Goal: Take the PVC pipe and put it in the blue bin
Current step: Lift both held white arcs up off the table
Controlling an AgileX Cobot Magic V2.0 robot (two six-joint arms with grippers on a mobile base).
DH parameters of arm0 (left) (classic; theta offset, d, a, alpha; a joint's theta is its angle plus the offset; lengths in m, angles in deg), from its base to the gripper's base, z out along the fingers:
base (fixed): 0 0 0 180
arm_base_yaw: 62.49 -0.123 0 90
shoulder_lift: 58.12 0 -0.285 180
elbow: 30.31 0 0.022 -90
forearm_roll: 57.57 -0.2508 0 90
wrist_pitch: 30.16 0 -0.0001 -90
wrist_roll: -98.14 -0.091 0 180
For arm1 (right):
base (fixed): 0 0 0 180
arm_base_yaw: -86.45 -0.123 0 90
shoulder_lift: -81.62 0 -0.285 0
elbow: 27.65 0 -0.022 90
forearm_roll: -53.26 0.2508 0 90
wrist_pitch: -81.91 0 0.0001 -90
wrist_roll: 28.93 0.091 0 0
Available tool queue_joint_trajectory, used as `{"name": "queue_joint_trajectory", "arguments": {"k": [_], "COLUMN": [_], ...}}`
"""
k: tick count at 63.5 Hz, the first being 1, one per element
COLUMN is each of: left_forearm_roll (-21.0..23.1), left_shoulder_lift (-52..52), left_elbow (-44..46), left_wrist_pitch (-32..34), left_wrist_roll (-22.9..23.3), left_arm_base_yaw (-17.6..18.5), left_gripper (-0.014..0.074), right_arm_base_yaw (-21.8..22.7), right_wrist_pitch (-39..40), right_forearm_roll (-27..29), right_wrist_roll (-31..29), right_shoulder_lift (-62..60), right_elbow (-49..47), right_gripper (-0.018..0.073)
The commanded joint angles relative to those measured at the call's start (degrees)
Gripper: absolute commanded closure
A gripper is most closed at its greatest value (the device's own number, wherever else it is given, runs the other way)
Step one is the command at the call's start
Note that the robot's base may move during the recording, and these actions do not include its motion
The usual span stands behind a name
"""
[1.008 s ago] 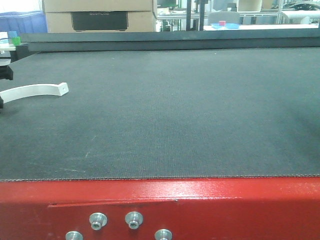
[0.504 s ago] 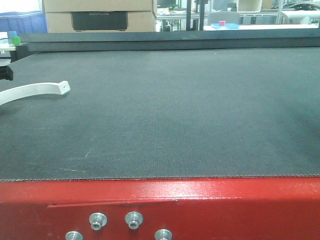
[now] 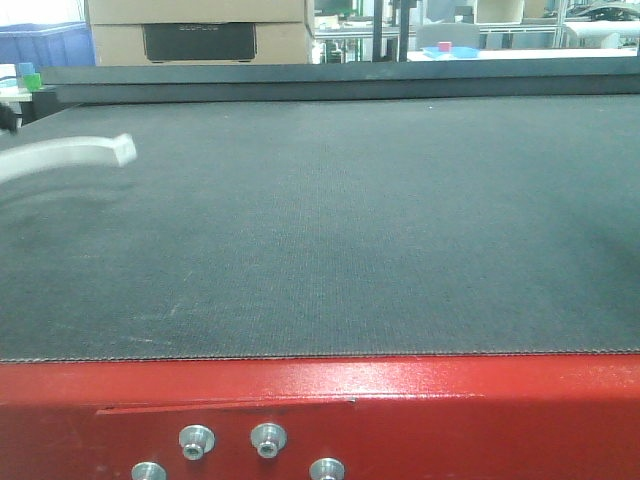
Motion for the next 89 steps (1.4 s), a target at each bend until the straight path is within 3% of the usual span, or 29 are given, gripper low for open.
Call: {"name": "queue_joint_trajectory", "arguments": {"k": [1,13,34,63,89], "left_forearm_roll": [-0.05,-0.67,-2.68,-2.68,-3.91], "left_shoulder_lift": [-4.03,-12.91,-28.62,-57.3,-70.87], "left_elbow": [0.39,0.39,-1.22,-19.22,-20.71], "left_wrist_pitch": [0.01,-0.6,-0.6,4.29,-1.89], "left_wrist_roll": [-0.03,-0.03,-0.03,-0.03,-0.03], "left_arm_base_yaw": [-0.01,0.33,4.61,4.91,4.91], "left_gripper": [0.0707,0.0707,0.0707,0.0707,0.0707], "right_arm_base_yaw": [-0.03,-0.03,-0.03,-0.03,-0.03], "right_wrist_pitch": [1.01,0.51,-1.65,-7.54,-7.52], "right_forearm_roll": [0.03,0.03,0.73,0.73,0.73], "right_wrist_roll": [-0.19,-0.19,-0.08,1.95,1.95], "right_shoulder_lift": [-2.26,-5.59,-10.82,-19.15,-21.15], "right_elbow": [-0.29,-0.29,-0.29,-0.29,-0.29], "right_gripper": [0.0728,0.0728,0.0728,0.0728,0.0728]}}
